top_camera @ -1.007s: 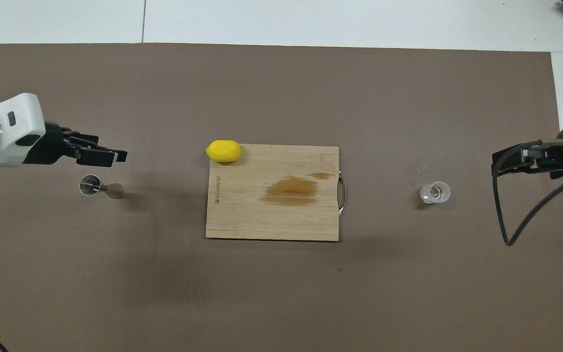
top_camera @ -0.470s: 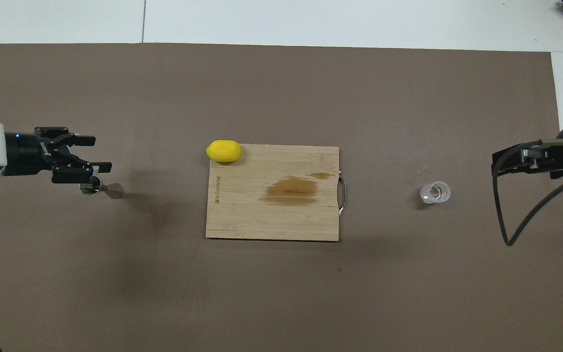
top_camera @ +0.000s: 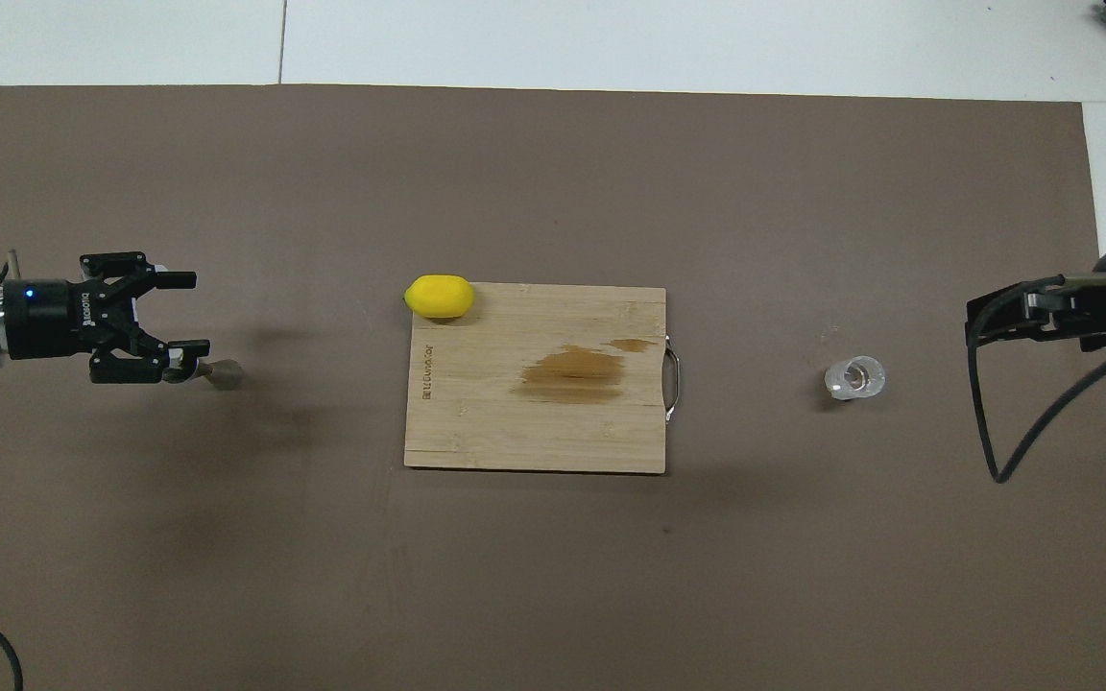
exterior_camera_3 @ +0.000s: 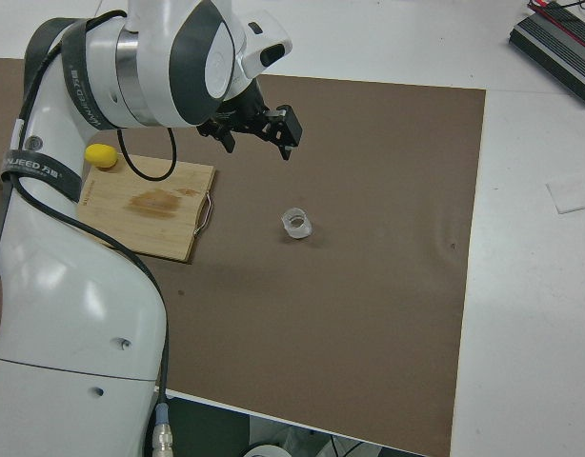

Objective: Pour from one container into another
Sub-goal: 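Close the left gripper around the small steel cup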

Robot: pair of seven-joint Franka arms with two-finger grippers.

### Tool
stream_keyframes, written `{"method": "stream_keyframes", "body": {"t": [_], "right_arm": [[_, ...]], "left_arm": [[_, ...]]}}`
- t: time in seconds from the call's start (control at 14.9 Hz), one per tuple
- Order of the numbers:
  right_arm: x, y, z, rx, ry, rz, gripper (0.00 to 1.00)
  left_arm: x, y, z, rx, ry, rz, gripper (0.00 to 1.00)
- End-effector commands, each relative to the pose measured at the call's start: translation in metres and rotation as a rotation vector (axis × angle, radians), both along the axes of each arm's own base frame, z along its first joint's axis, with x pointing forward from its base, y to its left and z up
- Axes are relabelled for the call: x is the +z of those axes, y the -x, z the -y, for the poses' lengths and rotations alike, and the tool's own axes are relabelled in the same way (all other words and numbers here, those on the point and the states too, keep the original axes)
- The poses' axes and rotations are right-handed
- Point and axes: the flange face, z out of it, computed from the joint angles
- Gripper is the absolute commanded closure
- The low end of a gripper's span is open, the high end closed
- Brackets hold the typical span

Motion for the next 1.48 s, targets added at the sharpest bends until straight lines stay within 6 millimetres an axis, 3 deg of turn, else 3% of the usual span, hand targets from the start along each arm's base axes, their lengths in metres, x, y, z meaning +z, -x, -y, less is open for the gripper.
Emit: {"method": "stream_keyframes", "body": {"t": [0.0, 0.13, 0.34, 0.54, 1.41], "right_arm": [[0.001, 0.000, 0.003, 0.014, 0.001, -0.011, 0.00], [0.001, 0.000, 0.002, 0.016, 0.001, -0.011, 0.00], [0.001, 0.000, 0.002, 0.016, 0.001, -0.011, 0.00], [0.001, 0.000, 0.003, 0.014, 0.001, -0.011, 0.00], [0.001, 0.000, 0.003, 0.014, 0.001, -0.011, 0.00]], "left_arm": [[-0.006, 0.007, -0.014, -0.045, 0.094, 0.062, 0.00], [-0.038, 0.015, -0.026, -0.053, 0.220, 0.068, 0.00], [-0.050, 0.024, -0.043, -0.053, 0.250, 0.146, 0.00], [-0.079, 0.030, -0.052, -0.031, 0.307, 0.153, 0.00], [-0.099, 0.044, -0.047, -0.015, 0.321, 0.201, 0.00]]}}
